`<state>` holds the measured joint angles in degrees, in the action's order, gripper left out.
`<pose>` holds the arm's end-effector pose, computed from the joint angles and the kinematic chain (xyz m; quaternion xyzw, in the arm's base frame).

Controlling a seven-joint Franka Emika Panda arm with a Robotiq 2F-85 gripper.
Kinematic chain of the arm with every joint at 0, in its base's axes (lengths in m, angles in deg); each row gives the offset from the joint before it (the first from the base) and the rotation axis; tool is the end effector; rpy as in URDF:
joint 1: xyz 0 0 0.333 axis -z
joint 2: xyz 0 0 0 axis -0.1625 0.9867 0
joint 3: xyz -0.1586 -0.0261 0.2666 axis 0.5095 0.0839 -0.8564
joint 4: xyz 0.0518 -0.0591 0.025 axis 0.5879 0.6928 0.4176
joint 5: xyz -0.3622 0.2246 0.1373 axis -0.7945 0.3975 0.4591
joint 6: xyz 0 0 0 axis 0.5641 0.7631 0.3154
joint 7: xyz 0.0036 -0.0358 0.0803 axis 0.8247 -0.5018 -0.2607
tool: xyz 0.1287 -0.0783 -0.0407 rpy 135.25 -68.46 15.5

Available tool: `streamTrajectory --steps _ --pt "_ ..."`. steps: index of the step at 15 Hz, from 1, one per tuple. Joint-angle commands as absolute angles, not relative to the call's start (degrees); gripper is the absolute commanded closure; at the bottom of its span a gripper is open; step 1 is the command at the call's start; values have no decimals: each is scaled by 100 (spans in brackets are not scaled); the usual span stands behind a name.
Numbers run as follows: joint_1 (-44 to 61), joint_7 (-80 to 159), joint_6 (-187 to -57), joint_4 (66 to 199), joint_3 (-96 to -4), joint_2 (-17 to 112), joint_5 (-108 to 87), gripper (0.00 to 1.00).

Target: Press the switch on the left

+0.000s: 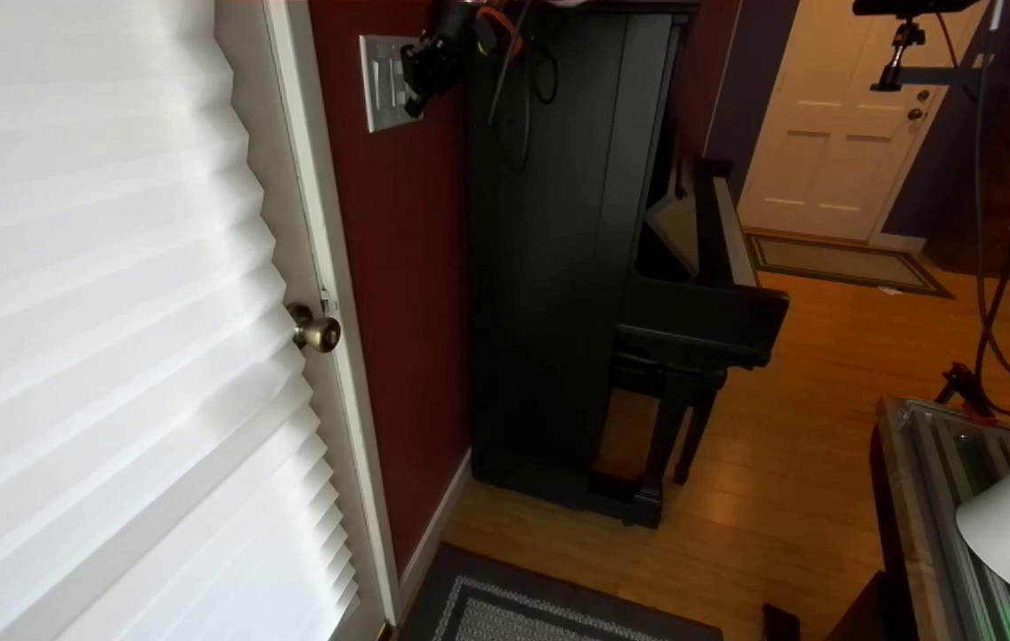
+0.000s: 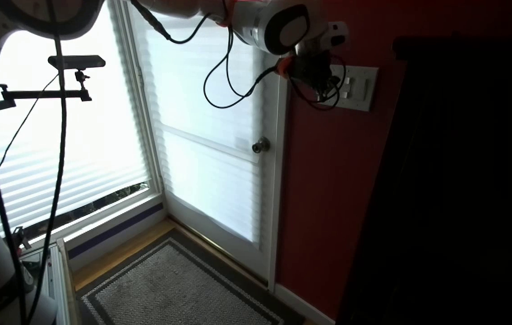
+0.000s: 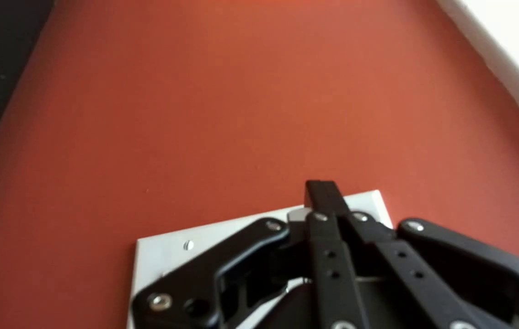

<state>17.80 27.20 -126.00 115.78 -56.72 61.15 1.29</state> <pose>0.8282 -0.0853 0.4401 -0.9550 0.0321 -0.2920 0.0403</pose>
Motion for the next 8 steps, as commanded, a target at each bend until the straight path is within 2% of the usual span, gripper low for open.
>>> streamTrajectory --steps 1,5,8 --pt "1642 2845 -11237 11771 -5388 5399 -311 67" --pt "1641 2722 -10240 12215 -5366 4696 -662 38" --pt "1644 2816 -10050 12811 -5364 4154 -830 18"
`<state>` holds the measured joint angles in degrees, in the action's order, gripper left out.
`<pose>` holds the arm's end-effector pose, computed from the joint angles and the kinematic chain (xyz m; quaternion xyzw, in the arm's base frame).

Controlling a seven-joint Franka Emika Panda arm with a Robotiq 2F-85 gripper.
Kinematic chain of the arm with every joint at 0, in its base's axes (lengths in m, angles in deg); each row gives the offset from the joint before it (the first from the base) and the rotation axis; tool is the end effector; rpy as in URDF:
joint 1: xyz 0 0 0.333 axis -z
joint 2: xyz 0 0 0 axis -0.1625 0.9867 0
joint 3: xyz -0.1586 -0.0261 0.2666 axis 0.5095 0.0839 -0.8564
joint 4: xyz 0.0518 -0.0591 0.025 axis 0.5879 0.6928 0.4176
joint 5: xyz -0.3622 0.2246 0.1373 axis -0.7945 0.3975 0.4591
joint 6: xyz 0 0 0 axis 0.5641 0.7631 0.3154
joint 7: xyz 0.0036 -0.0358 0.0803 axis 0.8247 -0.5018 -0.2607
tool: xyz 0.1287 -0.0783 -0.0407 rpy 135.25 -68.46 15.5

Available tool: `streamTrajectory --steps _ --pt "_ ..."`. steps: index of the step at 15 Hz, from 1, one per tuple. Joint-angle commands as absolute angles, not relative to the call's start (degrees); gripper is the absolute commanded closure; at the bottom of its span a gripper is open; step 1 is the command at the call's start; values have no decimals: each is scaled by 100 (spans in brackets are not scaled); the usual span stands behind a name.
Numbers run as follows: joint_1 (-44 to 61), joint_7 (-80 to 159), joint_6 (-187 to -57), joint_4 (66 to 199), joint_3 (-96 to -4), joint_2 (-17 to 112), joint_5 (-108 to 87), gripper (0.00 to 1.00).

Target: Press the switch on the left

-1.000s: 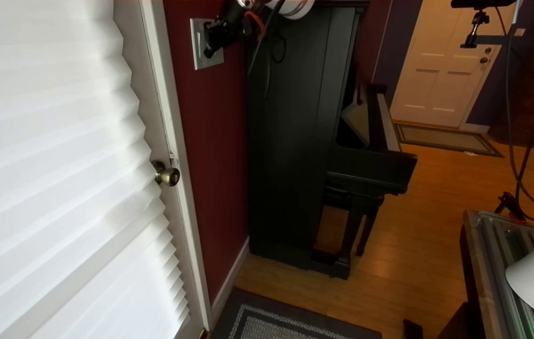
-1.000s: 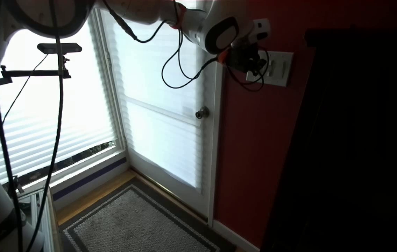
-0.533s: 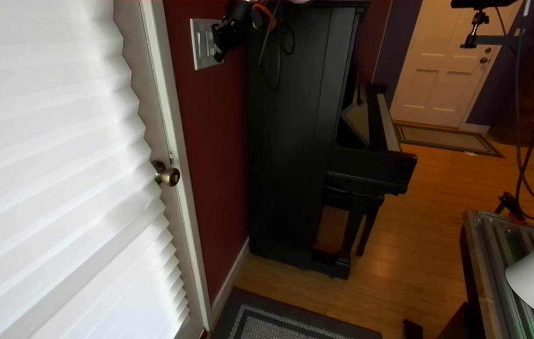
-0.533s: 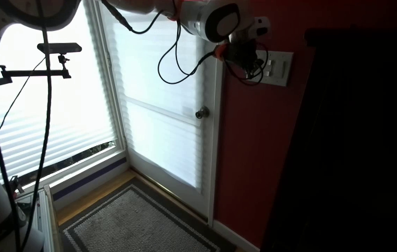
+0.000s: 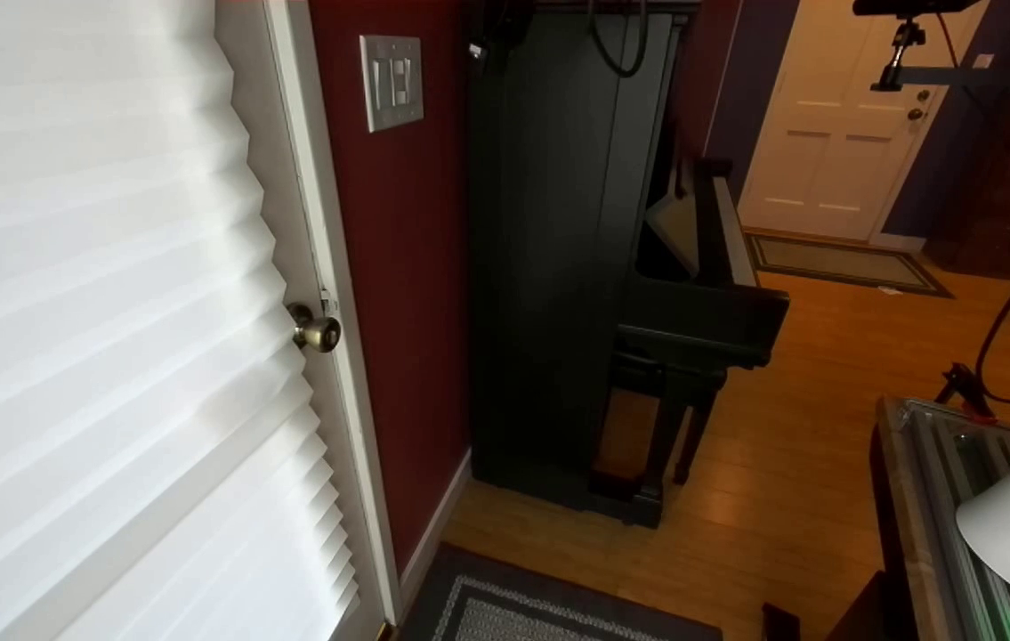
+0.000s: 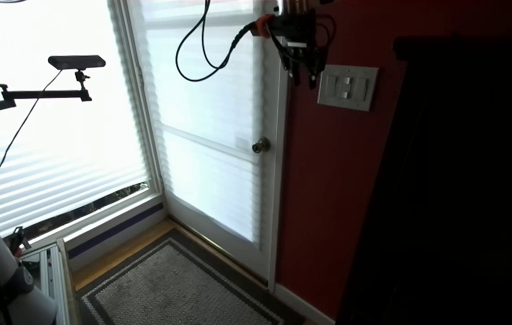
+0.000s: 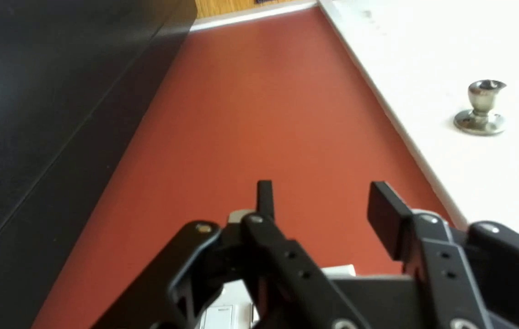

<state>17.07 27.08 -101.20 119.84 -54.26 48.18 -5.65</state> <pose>0.7417 -0.0942 0.5135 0.9884 -0.0032 0.1516 0.0057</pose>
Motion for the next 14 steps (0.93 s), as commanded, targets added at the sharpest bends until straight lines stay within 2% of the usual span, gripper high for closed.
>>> streamTrajectory --steps 1,2,3,8,9,14 --pt "1666 2829 -10060 13040 -5382 3958 -808 12" --pt "1569 2845 -10059 13275 -5268 3742 -816 4" --pt "1566 2790 -10064 13528 -5259 3525 -838 1" --pt "1607 2429 -9492 14242 -5120 2855 -1048 0" --pt "1563 2580 -9616 13752 -5141 3258 -813 0" --pt "1568 2490 -9509 14079 -5069 2997 -927 0"
